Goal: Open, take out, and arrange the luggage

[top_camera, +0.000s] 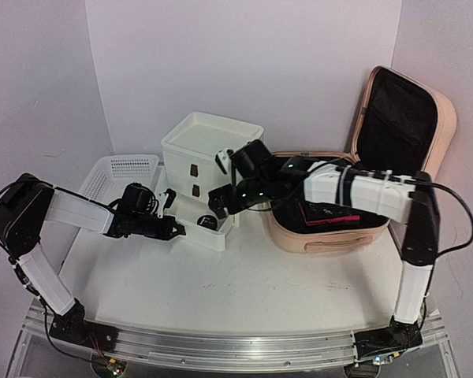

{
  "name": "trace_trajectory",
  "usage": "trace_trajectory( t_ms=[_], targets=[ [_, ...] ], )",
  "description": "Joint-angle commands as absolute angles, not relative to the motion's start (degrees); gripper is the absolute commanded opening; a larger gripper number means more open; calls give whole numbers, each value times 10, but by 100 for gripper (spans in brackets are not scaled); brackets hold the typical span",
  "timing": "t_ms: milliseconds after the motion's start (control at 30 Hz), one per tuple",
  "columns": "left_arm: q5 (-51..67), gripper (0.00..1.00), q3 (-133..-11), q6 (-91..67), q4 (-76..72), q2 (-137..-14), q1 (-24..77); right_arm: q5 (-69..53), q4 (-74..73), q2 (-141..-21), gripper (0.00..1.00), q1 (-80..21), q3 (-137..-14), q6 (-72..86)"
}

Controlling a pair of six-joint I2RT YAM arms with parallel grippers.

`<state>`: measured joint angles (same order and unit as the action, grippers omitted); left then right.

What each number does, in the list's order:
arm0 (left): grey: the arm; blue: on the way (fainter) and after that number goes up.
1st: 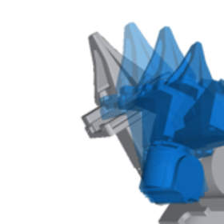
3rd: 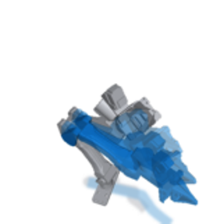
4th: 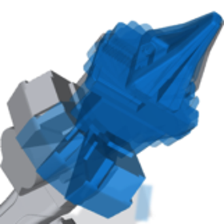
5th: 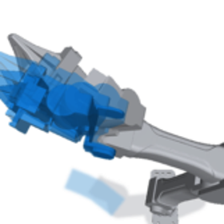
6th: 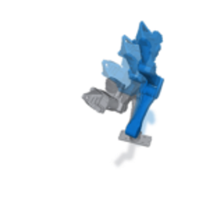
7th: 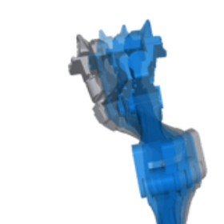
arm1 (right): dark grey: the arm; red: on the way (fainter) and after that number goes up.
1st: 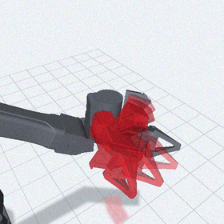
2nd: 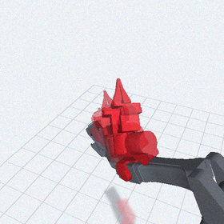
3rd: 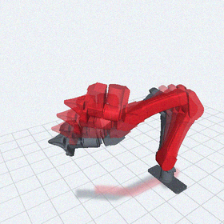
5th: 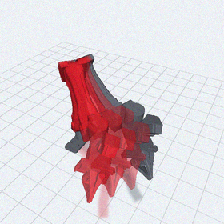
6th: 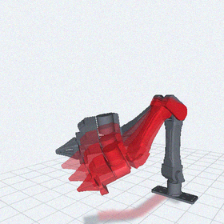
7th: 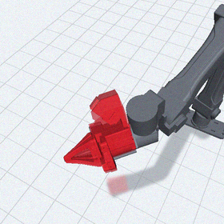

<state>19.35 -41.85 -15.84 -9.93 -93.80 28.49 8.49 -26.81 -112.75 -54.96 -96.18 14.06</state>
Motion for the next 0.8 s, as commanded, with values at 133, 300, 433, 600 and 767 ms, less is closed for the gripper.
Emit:
trace_trajectory(
  t_ms=[133, 300, 433, 600, 767],
  targets=[
    [129, 5, -542, -163, -136, -1006, 287, 161, -259, -961, 98, -527, -808, 192],
    [147, 30, -574, -234, -186, -1057, 287, 174, -258, -957, 98, -527, -790, 210],
    [155, 38, -584, -280, -231, -1083, 287, 177, -258, -962, 98, -526, -794, 215],
    [137, 38, -549, -293, -250, -1059, 288, 179, -258, -966, 98, -526, -798, 211],
    [130, 41, -497, -326, -265, -1028, 286, 180, -258, -973, 98, -526, -795, 207]
  ],
)
